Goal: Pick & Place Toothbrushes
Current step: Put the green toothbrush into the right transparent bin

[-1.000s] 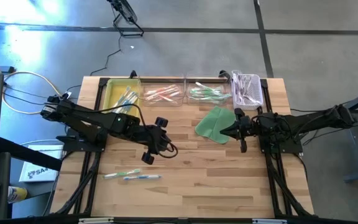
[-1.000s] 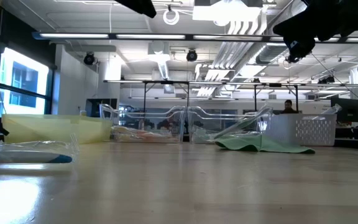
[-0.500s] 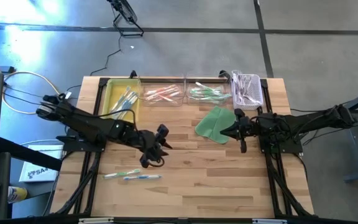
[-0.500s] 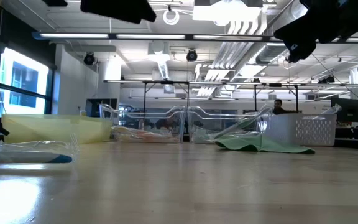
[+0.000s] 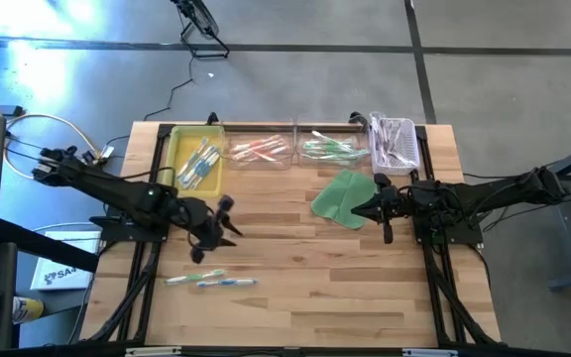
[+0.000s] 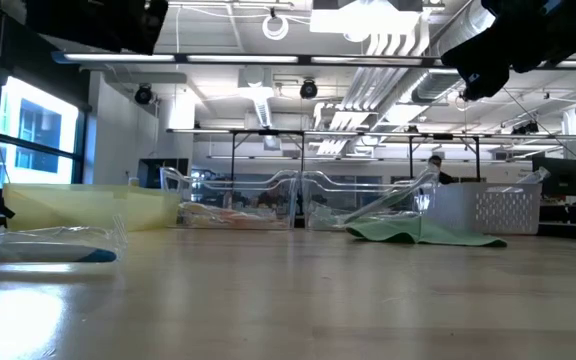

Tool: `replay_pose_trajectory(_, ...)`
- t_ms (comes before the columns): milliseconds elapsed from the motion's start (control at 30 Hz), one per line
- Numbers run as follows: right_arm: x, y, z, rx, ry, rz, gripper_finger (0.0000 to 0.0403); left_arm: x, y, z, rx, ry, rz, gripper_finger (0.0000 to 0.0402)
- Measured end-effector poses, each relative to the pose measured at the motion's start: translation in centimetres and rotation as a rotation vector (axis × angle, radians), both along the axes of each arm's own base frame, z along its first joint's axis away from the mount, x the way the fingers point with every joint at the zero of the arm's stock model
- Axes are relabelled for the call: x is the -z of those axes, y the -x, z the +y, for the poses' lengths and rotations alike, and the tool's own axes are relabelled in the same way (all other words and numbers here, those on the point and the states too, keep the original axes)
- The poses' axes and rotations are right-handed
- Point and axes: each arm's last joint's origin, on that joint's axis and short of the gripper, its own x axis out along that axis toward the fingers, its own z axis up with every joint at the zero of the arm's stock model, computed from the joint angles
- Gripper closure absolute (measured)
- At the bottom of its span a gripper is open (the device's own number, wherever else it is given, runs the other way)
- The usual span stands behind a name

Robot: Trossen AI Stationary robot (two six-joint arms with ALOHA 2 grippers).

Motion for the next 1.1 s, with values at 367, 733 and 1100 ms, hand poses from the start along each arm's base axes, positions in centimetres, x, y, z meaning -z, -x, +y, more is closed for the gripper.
replay_pose_trajectory(367,-0.01,0.00,0.00,-0.005,0.026,-0.001,0.0401,0.43,0.43,0.18,-0.279,0.379,0.086,0.0258)
replay_pose_trajectory(733,-0.01,0.00,0.00,-0.005,0.026,-0.001,0.0401,0.02,0.14,0.17,-0.295,0.394,0.031,0.0258)
replay_pose_trajectory(1100,-0.01,0.00,0.00,-0.006,0.026,-0.001,0.0401,0.30,0.29,0.35,-0.338,0.358,0.045,0.0258)
